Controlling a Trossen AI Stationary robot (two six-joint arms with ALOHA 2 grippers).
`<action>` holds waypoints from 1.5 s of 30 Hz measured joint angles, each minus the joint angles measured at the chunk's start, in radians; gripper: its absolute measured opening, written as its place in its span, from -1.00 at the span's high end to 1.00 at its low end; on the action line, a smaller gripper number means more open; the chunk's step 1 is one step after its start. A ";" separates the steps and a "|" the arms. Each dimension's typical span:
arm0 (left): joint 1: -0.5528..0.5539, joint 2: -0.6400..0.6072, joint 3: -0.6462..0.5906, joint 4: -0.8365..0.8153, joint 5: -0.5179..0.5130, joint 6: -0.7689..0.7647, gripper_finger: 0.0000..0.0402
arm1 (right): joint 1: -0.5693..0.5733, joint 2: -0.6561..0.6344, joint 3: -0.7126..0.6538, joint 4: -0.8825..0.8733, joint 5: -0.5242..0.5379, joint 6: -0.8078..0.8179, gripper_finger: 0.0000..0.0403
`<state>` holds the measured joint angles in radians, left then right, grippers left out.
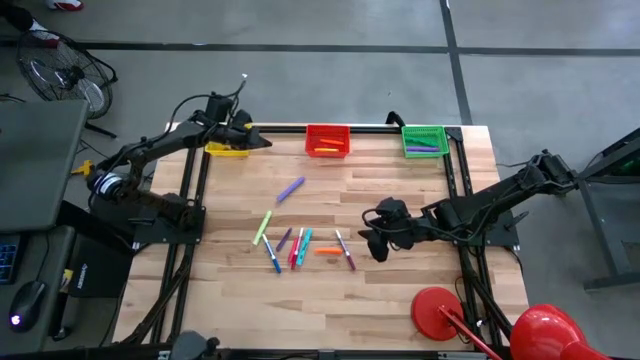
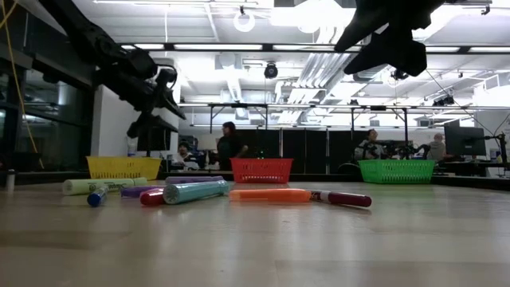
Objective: Pick & Place Markers
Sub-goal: Put the purple marker into the yellow bin
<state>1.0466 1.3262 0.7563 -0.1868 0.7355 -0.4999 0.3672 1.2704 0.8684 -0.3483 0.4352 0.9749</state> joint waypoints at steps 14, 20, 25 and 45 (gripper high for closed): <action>-0.177 -0.277 0.000 -0.194 -0.097 0.090 0.15 | -0.027 0.031 0.000 -0.035 -0.046 0.036 0.14; -0.370 -0.371 0.000 -0.258 -0.221 0.104 0.15 | -0.055 0.121 0.000 0.001 -0.156 0.036 0.14; -0.570 -0.451 0.000 -0.318 -0.361 0.083 0.15 | -0.055 0.177 0.000 0.073 -0.161 0.037 0.14; -1.303 -0.547 0.000 -0.370 -0.833 -0.116 0.15 | -0.116 0.601 0.532 -0.505 -0.223 0.170 0.15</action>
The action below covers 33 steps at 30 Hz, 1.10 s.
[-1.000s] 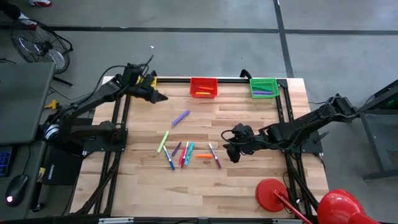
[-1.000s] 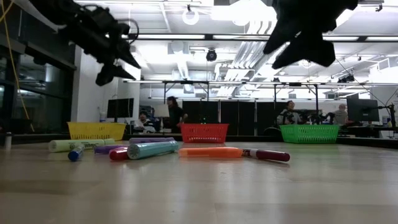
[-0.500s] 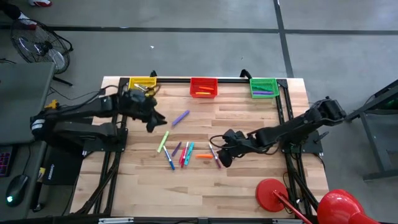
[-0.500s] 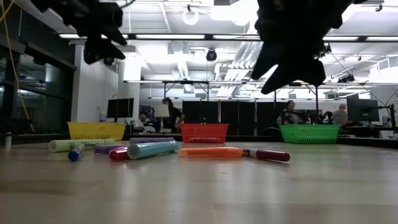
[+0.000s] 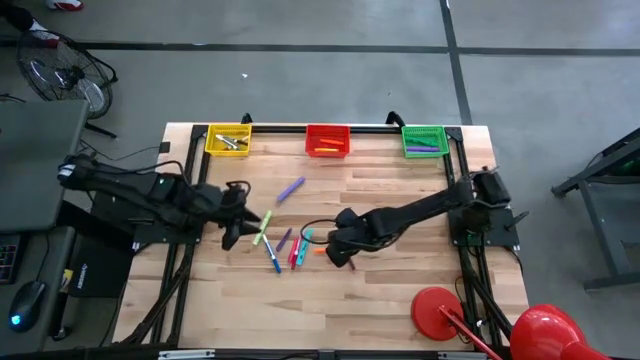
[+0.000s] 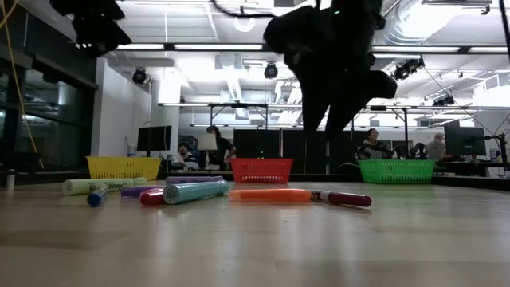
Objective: Pick & Place Markers
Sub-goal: Put the purple marker into the yellow bin
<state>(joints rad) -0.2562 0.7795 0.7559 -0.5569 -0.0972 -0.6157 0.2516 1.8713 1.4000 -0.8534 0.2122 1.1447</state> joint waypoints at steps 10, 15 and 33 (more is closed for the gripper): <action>-0.186 0.000 0.000 0.000 -0.083 -0.018 0.15 | -0.011 0.152 0.182 -0.179 -0.126 0.070 0.15; -0.246 0.002 0.000 0.000 -0.121 -0.022 0.15 | -0.011 0.177 0.190 -0.193 -0.159 0.072 0.15; -0.301 0.002 0.000 0.001 -0.148 -0.025 0.15 | 0.007 0.261 0.188 -0.166 -0.182 0.058 0.15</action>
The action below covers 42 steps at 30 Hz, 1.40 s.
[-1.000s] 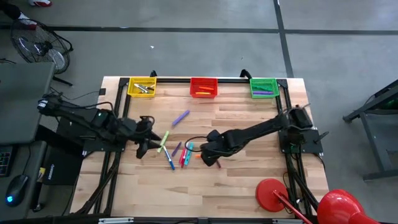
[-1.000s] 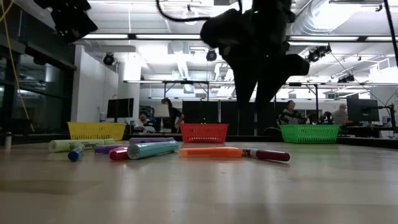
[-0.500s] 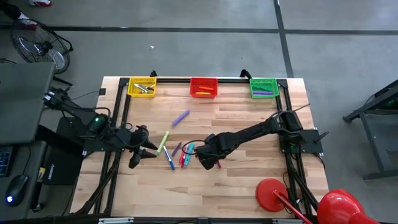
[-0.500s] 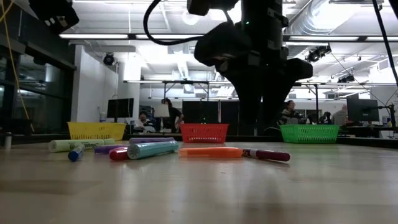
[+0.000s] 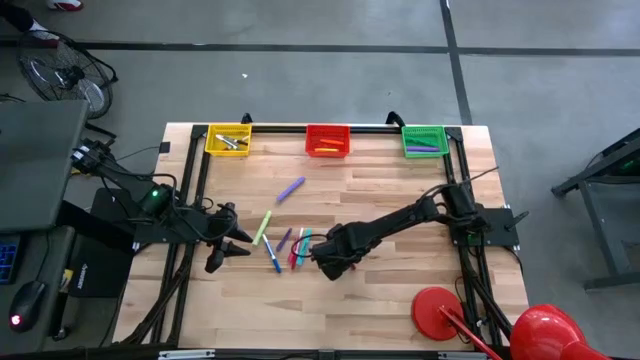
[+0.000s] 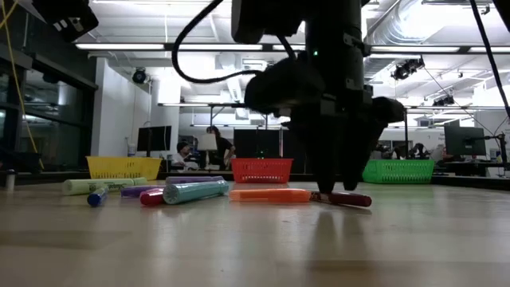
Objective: Pick & Place Markers
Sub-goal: Put the purple marker into the yellow bin
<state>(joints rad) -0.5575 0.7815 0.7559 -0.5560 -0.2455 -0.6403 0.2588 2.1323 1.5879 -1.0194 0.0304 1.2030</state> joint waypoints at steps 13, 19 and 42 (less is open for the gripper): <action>0.000 0.000 0.000 0.000 -0.001 0.002 0.15 | -0.006 0.022 0.001 0.044 0.021 0.023 0.15; 0.000 0.000 0.000 -0.001 0.000 0.003 0.15 | -0.006 0.048 0.004 0.065 0.019 0.025 0.15; 0.000 0.000 0.000 -0.024 0.001 0.007 0.15 | -0.008 0.072 0.003 0.071 -0.081 0.083 0.76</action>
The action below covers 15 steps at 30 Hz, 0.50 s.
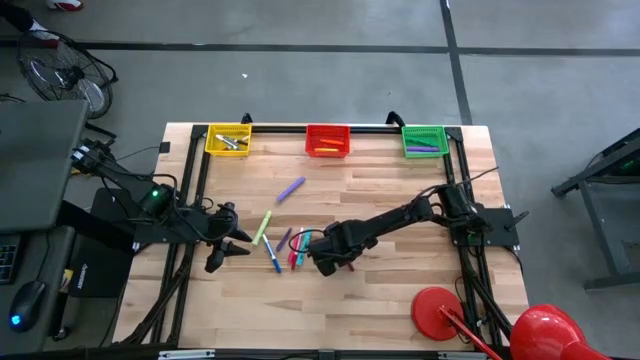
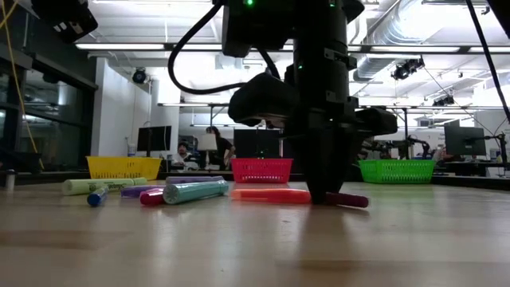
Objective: Pick & Place Markers
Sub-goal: Put the purple marker into the yellow bin
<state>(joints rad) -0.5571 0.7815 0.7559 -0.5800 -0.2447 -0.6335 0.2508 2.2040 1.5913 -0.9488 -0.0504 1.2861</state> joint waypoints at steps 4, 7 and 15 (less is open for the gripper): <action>0.000 0.000 0.000 0.000 0.002 0.000 0.15 | 0.000 0.000 0.000 -0.011 -0.010 0.000 0.87; 0.000 0.000 0.000 0.000 0.002 0.000 0.15 | 0.000 0.000 0.000 -0.018 -0.024 0.000 0.87; 0.000 0.000 0.000 0.001 0.001 -0.001 0.15 | 0.001 -0.012 -0.001 -0.047 -0.039 0.000 0.87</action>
<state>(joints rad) -0.5571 0.7815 0.7559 -0.5789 -0.2439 -0.6342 0.2516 2.1921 1.5906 -0.9961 -0.0894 1.2865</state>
